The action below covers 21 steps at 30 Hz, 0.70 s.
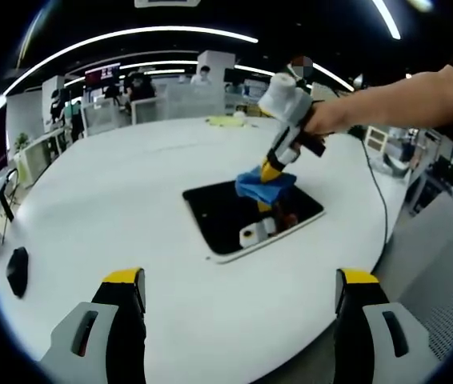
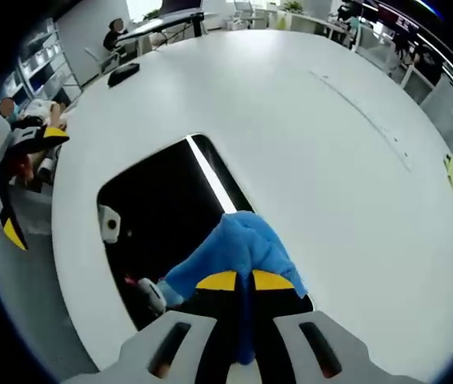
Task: Wipe the mirror surface with the cleaning cloth until all visible marks leave the cleaned area.
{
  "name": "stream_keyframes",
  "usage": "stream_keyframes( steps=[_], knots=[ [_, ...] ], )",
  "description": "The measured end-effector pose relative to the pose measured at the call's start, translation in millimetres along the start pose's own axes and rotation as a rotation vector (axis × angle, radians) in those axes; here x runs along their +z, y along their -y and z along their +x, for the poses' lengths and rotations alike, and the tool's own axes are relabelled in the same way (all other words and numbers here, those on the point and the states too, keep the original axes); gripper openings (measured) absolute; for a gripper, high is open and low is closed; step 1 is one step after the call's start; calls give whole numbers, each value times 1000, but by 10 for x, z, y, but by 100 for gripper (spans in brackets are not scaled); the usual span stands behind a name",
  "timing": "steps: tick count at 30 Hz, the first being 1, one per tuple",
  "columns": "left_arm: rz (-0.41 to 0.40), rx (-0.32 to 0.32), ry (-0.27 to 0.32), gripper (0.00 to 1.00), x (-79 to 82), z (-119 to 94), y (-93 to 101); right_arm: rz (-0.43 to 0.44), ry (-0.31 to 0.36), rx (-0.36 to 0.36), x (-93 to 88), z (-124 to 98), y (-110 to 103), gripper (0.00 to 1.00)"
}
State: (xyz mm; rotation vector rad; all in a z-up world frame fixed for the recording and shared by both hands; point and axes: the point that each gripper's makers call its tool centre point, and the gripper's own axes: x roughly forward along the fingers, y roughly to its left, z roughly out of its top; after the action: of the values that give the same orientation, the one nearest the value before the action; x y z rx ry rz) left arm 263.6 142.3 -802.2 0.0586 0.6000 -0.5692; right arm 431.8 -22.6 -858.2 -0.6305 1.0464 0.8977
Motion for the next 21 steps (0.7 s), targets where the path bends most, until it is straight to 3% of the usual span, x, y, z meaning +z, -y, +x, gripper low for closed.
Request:
stream_keyframes(
  steps=[21],
  knots=[
    [9,-4,5,99,14,-5,18,28,19,-16,-136,-83,-278,0]
  ],
)
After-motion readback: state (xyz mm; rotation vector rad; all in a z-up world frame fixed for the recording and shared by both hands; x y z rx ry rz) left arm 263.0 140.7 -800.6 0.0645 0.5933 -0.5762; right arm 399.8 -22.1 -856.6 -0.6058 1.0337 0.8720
